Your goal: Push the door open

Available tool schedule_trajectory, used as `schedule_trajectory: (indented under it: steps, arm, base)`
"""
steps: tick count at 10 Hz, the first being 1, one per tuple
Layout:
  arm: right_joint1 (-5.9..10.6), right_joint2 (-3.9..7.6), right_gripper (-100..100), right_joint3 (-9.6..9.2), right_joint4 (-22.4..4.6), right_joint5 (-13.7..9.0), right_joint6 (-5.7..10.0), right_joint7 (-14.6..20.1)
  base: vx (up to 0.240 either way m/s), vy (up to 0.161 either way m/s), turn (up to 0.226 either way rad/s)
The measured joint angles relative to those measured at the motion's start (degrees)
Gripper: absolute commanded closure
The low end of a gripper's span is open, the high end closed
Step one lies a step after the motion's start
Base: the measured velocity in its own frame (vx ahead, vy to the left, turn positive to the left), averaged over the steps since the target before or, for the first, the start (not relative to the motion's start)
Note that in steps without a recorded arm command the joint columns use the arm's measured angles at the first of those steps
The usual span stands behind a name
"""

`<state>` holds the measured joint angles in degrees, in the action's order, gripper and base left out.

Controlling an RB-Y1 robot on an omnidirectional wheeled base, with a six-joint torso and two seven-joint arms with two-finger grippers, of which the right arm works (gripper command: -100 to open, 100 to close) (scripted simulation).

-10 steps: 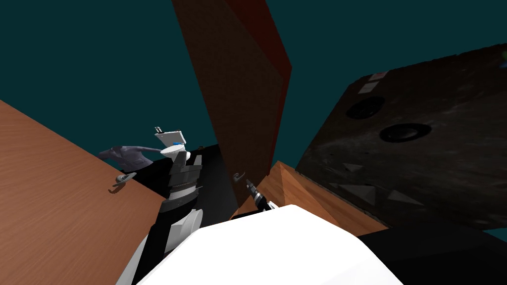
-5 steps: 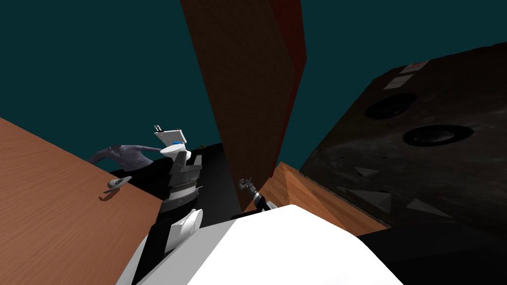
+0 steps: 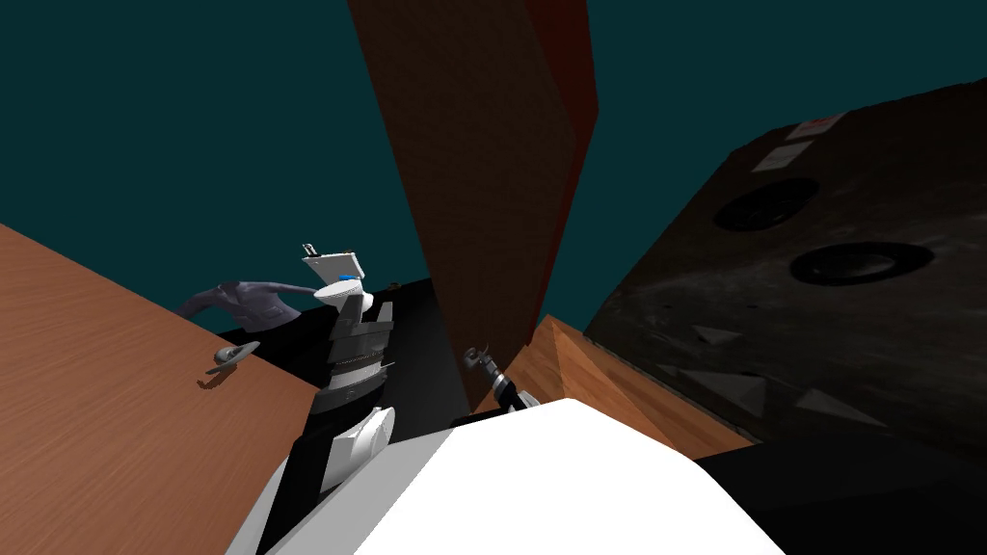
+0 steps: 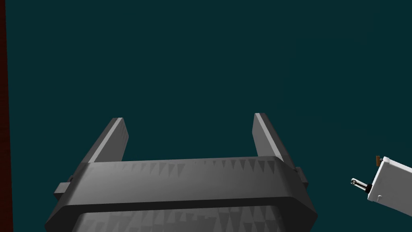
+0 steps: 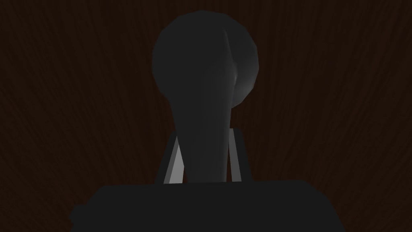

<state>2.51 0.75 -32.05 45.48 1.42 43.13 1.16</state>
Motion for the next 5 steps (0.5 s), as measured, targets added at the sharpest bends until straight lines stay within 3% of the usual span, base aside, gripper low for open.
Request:
schedule_trajectory:
  steps: [2,4,5]
  arm:
    - [0.18,-0.08,100,0.29,-0.74,-0.12,0.1,-0.07]
    - [-0.62,0.57,100,0.88,0.09,-0.33,-0.57,-0.22]
    - [-0.16,0.6,100,1.37,-0.46,-0.52,-0.41,-0.25]
  base:
    - [0.087,0.104,-0.023]
    - [0.112,0.155,-0.037]
    - [0.129,0.195,-0.029]
